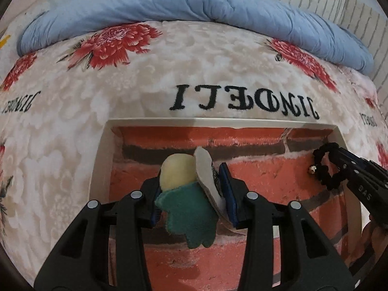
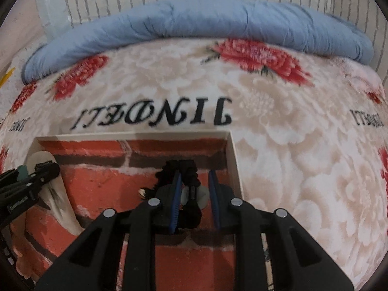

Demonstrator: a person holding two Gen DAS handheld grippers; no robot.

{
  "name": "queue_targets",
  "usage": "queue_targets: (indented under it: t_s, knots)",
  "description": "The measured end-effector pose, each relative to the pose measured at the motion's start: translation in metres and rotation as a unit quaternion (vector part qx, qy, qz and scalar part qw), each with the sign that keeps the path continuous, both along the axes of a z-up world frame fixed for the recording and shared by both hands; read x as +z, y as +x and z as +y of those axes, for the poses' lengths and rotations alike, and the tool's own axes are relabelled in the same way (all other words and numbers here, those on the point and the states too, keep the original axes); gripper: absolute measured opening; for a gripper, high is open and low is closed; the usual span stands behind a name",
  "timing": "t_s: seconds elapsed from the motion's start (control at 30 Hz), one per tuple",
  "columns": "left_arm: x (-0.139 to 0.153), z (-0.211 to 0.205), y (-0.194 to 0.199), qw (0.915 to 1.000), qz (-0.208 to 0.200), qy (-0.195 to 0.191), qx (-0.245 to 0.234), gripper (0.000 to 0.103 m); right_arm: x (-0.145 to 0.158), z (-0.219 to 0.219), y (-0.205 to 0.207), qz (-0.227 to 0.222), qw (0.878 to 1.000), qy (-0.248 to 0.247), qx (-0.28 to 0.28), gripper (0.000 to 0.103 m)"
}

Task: Organize jewelry
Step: 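Carry the white clip and black scrunchie over the brick-pattern tray and lower them, then open both grippers to release the clip and scrunchie into the tray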

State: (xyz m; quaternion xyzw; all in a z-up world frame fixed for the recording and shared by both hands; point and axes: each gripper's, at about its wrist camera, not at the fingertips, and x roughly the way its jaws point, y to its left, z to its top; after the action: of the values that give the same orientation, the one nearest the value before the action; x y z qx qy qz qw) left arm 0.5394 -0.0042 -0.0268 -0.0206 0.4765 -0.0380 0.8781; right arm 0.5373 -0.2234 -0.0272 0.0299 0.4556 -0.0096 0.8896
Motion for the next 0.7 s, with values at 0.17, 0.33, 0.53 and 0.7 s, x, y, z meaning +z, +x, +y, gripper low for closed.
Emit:
queue_targets:
  t_s: [0.17, 0.33, 0.53, 0.7]
  knots:
    - [-0.001, -0.007, 0.0, 0.9995, -0.003, 0.032, -0.007, 0.043, -0.011, 0.004, 0.006, 0.029, 1.0, -0.002, 0.005, 0.023]
    - [0.002, -0.011, -0.005, 0.9981, -0.012, 0.06, -0.012, 0.051, -0.011, 0.002, 0.003, 0.028, 1.0, 0.007, 0.008, 0.032]
    - [0.025, -0.006, -0.024, 0.9971, -0.046, 0.059, -0.012, 0.067, 0.008, 0.003, -0.017, 0.0, 0.999, 0.02, 0.029, 0.064]
    - [0.061, 0.003, -0.06, 0.9936, -0.103, 0.046, -0.007, 0.087, 0.038, -0.003, -0.048, -0.04, 0.999, 0.019, 0.032, 0.076]
